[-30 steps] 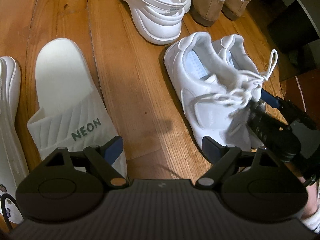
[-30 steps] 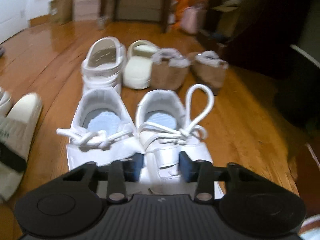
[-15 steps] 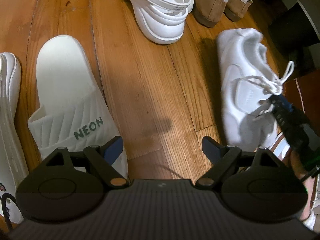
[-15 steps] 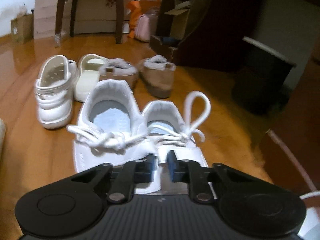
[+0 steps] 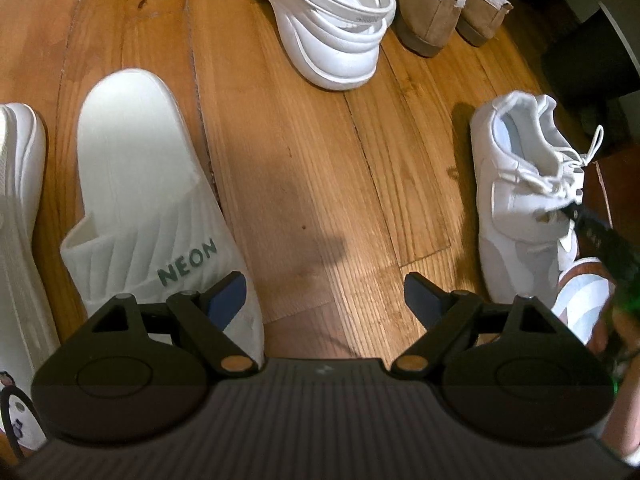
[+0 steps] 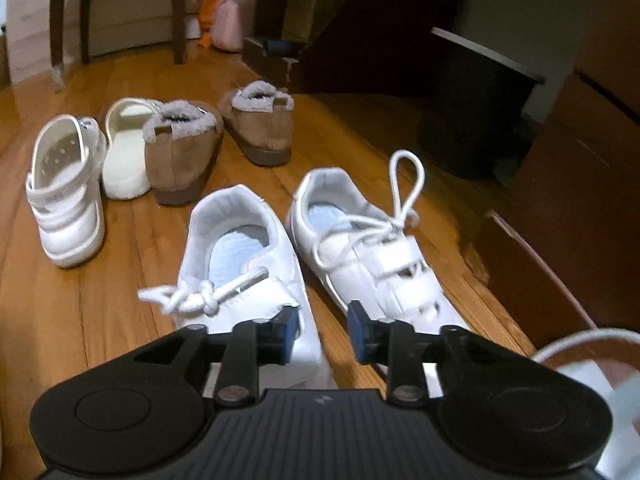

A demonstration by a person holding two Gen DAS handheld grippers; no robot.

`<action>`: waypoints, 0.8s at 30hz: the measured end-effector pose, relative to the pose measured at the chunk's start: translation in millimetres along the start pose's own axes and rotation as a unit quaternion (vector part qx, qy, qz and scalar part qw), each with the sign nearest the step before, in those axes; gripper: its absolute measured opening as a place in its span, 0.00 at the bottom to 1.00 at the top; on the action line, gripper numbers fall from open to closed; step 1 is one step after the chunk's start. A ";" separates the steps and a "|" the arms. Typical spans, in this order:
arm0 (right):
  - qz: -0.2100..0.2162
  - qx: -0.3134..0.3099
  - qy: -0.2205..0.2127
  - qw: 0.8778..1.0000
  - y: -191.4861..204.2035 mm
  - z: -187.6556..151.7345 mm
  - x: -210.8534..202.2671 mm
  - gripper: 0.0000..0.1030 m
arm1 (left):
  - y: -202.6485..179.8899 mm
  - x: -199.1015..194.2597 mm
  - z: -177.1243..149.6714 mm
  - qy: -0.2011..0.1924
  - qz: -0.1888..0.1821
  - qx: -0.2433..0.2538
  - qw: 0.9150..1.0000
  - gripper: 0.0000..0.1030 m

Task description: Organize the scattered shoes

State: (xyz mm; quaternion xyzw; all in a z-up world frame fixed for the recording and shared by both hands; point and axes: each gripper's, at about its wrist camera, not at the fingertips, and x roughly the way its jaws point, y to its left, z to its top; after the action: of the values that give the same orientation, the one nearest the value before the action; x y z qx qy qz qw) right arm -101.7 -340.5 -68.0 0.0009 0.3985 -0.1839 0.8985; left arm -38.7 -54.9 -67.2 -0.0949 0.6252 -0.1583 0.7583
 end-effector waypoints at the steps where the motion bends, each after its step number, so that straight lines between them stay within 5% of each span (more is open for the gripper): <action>1: 0.001 0.003 0.001 1.000 -0.9 -1.7 2.1 0.31 | 1.2 -3.4 1.5 -0.003 0.002 0.000 1.000 0.84; 4: 0.014 0.010 0.003 1.000 -6.9 -1.2 8.3 0.14 | 5.4 -11.8 3.4 -0.014 0.001 -0.005 1.000 0.84; 6: 0.023 -0.010 0.008 1.000 -12.0 8.8 9.1 0.22 | 7.4 -13.9 3.5 -0.014 0.002 -0.007 1.000 0.84; 8: 0.013 -0.056 0.014 0.998 -10.4 13.7 2.4 0.57 | 9.1 -14.1 2.2 -0.012 -0.001 -0.009 1.000 0.84; 10: 0.016 -0.094 0.012 0.995 -13.8 9.3 -10.4 0.73 | 10.7 -13.7 0.9 -0.010 -0.004 -0.011 1.000 0.84; 14: 0.052 -0.111 0.032 0.992 -33.9 -5.8 -22.1 0.73 | 10.8 -8.3 -2.9 -0.001 -0.014 -0.012 1.000 0.85; 18: 0.156 -0.010 0.013 0.988 -54.2 -10.2 -34.6 0.76 | -1.4 -2.9 -5.3 0.005 -0.016 0.005 1.000 0.85; 24: 0.164 -0.032 0.050 0.985 -17.2 -30.1 -45.3 0.82 | -14.6 -3.9 -5.6 0.003 -0.029 0.020 0.999 0.85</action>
State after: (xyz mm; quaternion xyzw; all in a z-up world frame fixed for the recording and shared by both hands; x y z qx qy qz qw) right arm -156.8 -337.2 -53.6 0.0470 0.4434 -0.0208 0.8948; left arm -46.6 -66.9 -59.8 -0.0975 0.6208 -0.1931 0.7535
